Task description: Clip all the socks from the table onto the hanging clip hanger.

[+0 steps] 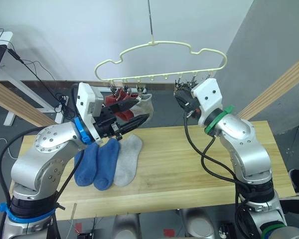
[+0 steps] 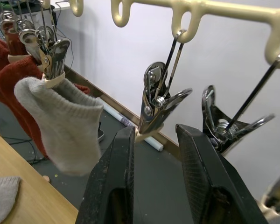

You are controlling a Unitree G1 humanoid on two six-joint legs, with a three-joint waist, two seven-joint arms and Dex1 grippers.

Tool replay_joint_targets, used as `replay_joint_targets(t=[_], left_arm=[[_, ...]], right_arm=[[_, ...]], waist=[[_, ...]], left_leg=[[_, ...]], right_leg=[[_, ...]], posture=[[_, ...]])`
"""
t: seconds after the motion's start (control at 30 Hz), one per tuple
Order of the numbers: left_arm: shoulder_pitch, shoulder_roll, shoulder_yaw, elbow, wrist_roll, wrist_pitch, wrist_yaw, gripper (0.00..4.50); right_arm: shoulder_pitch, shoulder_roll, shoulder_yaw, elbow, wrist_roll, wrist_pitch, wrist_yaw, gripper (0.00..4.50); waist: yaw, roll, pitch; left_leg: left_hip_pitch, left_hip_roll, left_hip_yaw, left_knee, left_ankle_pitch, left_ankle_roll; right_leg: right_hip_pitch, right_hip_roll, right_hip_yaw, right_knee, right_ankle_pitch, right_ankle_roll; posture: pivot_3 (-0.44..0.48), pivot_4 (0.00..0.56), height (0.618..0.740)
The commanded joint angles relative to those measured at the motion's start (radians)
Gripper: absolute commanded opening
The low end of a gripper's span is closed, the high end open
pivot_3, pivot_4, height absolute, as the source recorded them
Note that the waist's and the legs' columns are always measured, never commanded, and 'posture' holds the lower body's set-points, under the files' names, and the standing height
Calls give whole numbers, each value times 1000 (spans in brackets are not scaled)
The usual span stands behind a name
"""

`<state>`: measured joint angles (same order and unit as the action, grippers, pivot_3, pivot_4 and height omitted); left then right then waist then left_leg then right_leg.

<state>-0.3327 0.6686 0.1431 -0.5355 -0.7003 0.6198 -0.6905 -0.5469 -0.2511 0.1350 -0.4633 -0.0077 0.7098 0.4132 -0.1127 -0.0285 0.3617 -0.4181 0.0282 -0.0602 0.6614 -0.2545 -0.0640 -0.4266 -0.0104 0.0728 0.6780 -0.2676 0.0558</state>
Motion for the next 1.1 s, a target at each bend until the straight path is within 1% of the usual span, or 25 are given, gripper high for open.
replay_joint_targets(t=[0.03, 0.5, 0.8, 1.1], left_arm=[[0, -5, 3, -15, 2, -27, -10, 2801], [-2, -14, -18, -11, 19, -37, -4, 2801], [0, -26, -28, -21, 27, -34, 13, 2801], [51, -52, -39, -31, 50, -39, 37, 2801]], right_arm=[[-24, 9, -3, -25, 21, -15, -7, 1412], [-67, 65, 2, -22, 63, -7, -40, 1412], [-73, 79, 14, -9, 80, -16, -54, 1412], [-73, 124, -8, -4, 110, 14, -83, 1412]], waist=[[0, 0, 0], [-2, 0, -1], [-1, 0, -1], [-1, 0, -1]], left_leg=[[0, 0, 0, 0, 0, 0], [0, 0, 0, 0, 0, 0], [0, 0, 0, 1, 0, 0], [0, 0, -1, 1, 0, 0]], right_leg=[[0, 0, 0, 0, 0, 0], [0, 0, 0, 1, 0, 0], [0, 0, 0, 1, 0, 0], [0, 0, -1, 2, 0, 0]], posture=[[-182, 313, 740], [-181, 307, 740], [-177, 306, 740], [-178, 307, 740]])
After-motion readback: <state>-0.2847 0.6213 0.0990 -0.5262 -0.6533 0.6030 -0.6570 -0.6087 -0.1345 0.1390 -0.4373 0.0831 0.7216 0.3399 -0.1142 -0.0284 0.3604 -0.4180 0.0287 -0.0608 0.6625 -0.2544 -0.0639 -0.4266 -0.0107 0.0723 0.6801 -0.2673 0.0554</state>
